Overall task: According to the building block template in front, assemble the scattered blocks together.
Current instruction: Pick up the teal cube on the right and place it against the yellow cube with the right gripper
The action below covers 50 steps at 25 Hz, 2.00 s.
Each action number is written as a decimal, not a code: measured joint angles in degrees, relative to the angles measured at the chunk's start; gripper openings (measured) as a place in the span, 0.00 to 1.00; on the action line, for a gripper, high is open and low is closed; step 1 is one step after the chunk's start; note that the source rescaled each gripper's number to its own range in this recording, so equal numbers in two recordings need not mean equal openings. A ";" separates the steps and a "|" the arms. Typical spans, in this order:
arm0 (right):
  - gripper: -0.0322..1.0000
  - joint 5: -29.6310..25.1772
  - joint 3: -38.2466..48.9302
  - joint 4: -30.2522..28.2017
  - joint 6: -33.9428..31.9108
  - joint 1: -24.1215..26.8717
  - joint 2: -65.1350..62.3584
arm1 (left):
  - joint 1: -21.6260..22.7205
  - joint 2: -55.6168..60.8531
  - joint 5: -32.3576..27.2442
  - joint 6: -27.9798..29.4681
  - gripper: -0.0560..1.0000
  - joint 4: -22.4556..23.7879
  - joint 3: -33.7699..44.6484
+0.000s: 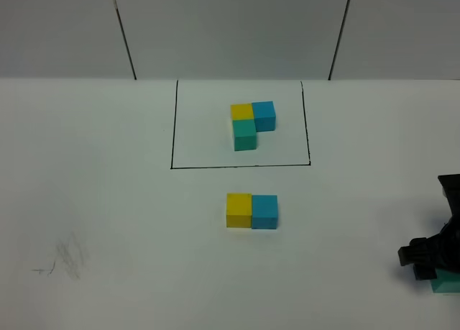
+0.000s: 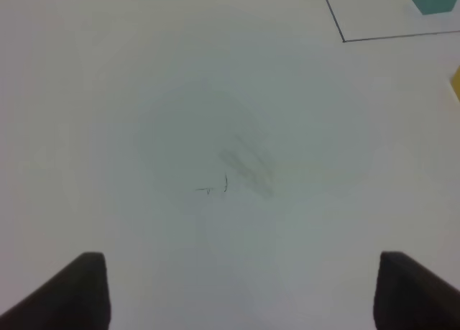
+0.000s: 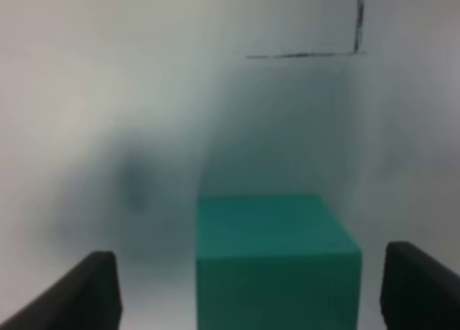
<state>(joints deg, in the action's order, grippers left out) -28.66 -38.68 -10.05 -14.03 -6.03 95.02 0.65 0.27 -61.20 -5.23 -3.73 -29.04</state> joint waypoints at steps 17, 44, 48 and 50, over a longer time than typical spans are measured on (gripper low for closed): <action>0.03 1.46 0.37 0.17 1.47 0.00 1.04 | 0.00 0.00 0.00 0.00 0.69 0.00 0.00; 0.03 -15.21 -11.17 -2.66 -45.41 -38.96 -11.45 | 0.00 0.00 0.00 0.00 0.69 0.00 0.00; 0.03 -20.81 -18.25 -9.16 -59.21 -45.42 -5.04 | 0.00 0.00 0.00 0.00 0.69 0.00 0.00; 0.03 -23.14 -21.99 -9.23 -62.79 -47.28 -1.83 | 0.00 0.00 0.00 0.00 0.69 0.00 0.00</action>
<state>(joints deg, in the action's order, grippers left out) -51.80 -60.67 -19.28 -76.82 -53.30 93.19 0.65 0.27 -61.20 -5.23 -3.73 -29.04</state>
